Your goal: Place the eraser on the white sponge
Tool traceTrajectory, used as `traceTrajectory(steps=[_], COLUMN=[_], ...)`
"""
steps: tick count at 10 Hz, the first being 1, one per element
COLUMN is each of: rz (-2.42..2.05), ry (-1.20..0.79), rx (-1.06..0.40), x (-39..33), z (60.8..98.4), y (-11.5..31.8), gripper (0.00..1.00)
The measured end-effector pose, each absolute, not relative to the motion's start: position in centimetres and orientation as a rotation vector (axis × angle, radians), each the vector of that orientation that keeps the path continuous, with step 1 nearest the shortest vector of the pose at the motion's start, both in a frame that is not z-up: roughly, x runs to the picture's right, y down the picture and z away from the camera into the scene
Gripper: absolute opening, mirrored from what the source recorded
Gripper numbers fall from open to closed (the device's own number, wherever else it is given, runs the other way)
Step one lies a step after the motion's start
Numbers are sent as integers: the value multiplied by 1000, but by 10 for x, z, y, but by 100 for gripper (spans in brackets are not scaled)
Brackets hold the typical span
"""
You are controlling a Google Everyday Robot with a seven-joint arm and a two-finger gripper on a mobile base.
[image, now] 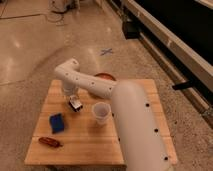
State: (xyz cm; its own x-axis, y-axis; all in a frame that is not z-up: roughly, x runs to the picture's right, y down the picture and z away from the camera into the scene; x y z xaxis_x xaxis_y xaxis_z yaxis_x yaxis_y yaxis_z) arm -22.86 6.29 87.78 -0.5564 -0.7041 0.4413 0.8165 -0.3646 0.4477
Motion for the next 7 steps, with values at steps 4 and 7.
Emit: traceTrajectory(steps=[4,7], rz=[-2209,-2332], ry=[-892,-952], rx=[-124,-77], x=[-261,-283], z=[817,792], y=[98,134], gripper=[14,14])
